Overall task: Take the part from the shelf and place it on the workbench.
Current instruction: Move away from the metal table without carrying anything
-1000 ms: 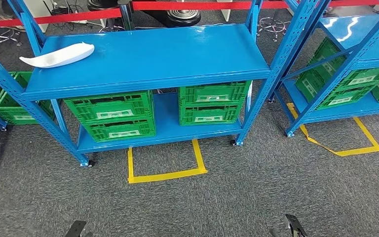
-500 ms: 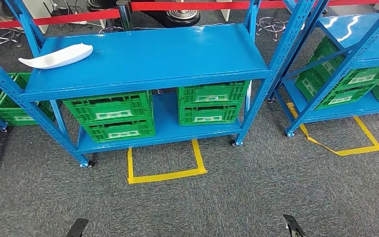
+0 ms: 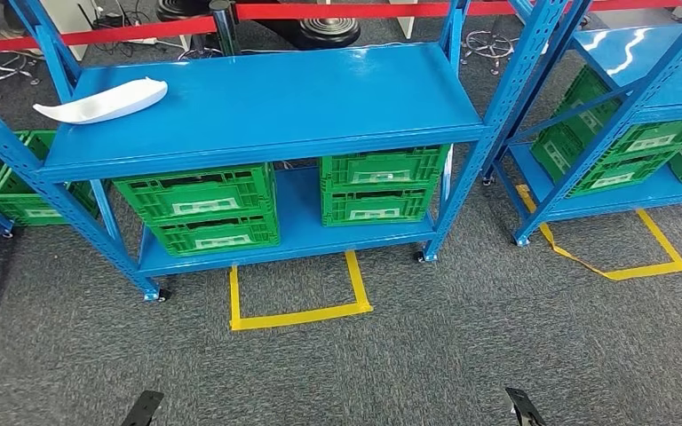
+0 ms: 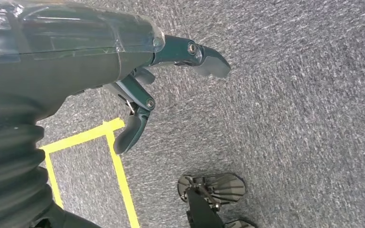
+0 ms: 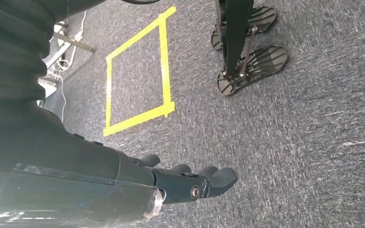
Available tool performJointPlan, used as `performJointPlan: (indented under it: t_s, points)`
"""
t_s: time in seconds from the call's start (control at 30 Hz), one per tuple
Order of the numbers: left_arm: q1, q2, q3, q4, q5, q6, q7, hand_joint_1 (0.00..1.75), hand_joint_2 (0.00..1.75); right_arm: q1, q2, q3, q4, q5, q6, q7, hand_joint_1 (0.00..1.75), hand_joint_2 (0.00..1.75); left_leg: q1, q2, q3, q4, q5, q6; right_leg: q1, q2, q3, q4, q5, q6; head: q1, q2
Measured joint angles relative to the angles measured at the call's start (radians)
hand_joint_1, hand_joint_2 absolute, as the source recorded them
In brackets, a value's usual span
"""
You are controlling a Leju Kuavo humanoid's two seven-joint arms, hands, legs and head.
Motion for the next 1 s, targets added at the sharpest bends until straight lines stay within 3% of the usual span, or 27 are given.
performJointPlan:
  t_s: [0.37,0.4,0.5,0.53,1.0]
  points:
    - [0.000,-0.007,0.000,0.010,-0.007,-0.001,0.003,0.00,1.75,-0.001,0.000,0.021,0.000,-0.016,0.003,0.008,0.00,1.75,0.000,0.001,0.001,0.000,0.000,0.000,0.000,0.000,0.000,0.000,0.000,0.000,0.000,0.000]
    - [0.000,-0.007,0.000,0.011,-0.007,0.000,0.001,0.00,1.31,-0.001,0.001,0.023,0.000,-0.023,0.006,0.007,0.00,1.31,0.000,0.001,0.001,0.000,0.000,0.000,0.000,0.000,0.000,0.000,0.000,0.000,0.000,0.000]
    - [0.000,-0.007,0.002,0.013,0.001,0.007,-0.021,0.00,1.31,-0.001,0.001,0.025,0.000,-0.053,0.025,-0.010,0.00,1.31,0.000,0.001,0.001,0.000,0.000,0.000,0.000,0.000,0.000,0.000,0.000,0.000,0.000,0.000]
    - [0.000,-0.007,0.004,0.014,0.004,0.008,-0.030,0.00,1.75,-0.001,0.001,0.025,0.000,-0.060,0.031,-0.019,0.00,1.75,0.000,0.001,0.001,0.000,0.000,0.000,0.000,0.000,0.000,0.000,0.000,0.000,0.000,0.000]
    - [-0.001,-0.013,0.006,0.025,-0.016,0.018,-0.023,0.00,1.75,-0.004,0.003,0.050,0.000,-0.052,0.037,-0.029,0.00,1.75,0.000,0.001,0.001,0.000,0.000,0.000,0.000,0.000,0.001,0.001,0.000,0.000,0.000,0.000]
